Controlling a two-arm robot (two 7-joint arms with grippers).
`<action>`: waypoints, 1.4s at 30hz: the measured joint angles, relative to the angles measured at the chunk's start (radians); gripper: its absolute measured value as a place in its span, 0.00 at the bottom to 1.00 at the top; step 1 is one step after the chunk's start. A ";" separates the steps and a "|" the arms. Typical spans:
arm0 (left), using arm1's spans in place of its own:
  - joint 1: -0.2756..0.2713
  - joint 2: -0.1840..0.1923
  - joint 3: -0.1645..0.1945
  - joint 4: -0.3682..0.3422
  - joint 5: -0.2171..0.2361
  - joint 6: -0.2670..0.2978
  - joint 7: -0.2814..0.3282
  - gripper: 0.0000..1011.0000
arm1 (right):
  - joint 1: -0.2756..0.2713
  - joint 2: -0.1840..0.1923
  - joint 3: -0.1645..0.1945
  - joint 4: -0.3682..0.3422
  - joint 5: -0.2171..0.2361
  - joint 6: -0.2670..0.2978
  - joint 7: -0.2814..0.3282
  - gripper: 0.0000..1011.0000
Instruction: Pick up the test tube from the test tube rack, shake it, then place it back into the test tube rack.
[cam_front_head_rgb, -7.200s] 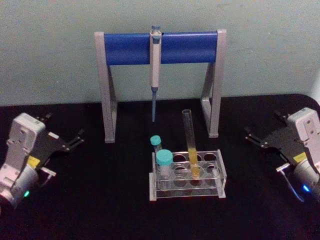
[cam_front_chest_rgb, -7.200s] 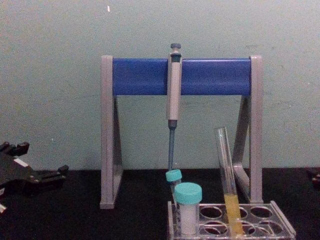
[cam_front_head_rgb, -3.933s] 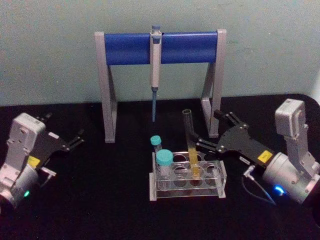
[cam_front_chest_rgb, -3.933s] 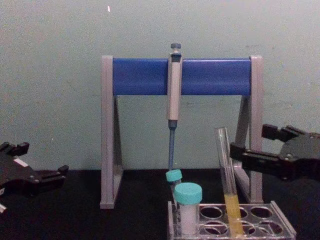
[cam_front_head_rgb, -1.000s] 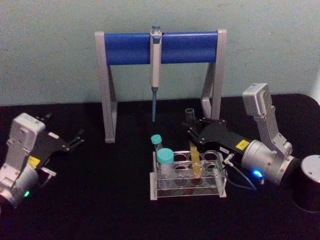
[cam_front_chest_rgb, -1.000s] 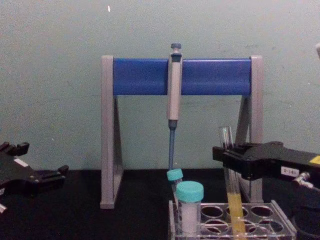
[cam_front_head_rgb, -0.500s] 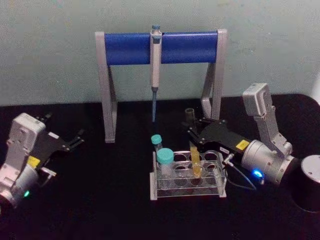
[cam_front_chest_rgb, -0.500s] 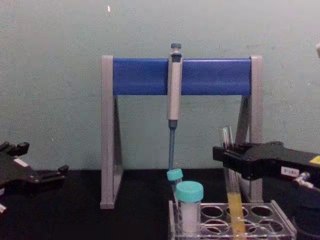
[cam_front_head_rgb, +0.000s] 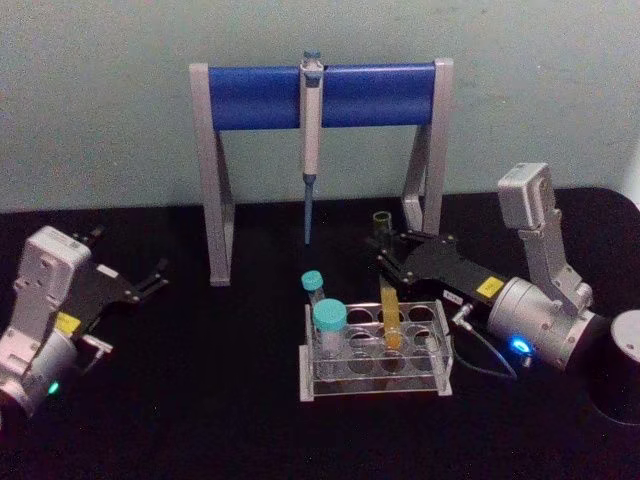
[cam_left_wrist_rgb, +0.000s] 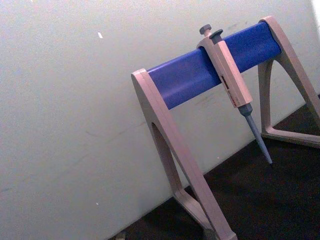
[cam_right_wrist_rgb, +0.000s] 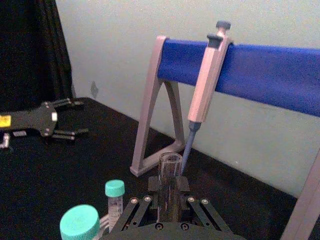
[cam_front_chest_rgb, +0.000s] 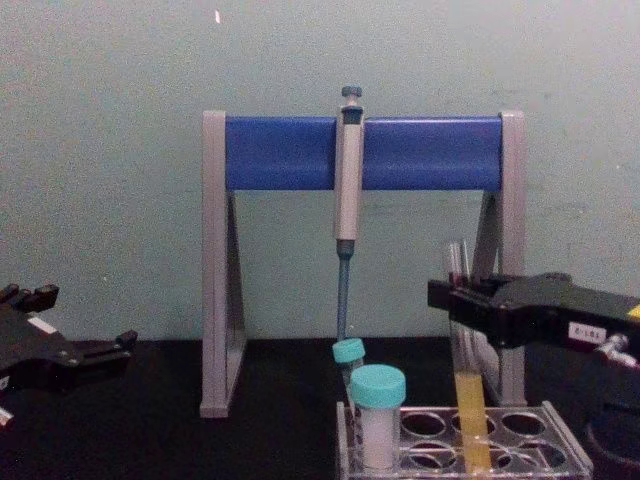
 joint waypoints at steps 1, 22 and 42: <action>0.000 0.000 0.000 0.000 0.000 0.000 0.000 0.99 | -0.001 0.000 0.002 -0.002 0.004 -0.001 0.001 0.23; 0.000 0.000 0.000 0.000 0.000 0.000 0.000 0.99 | -0.034 0.016 0.059 -0.106 0.112 -0.054 0.007 0.23; 0.000 0.000 0.000 0.000 0.000 0.000 0.000 0.99 | -0.045 -0.016 0.096 -0.115 0.072 -0.117 -0.071 0.23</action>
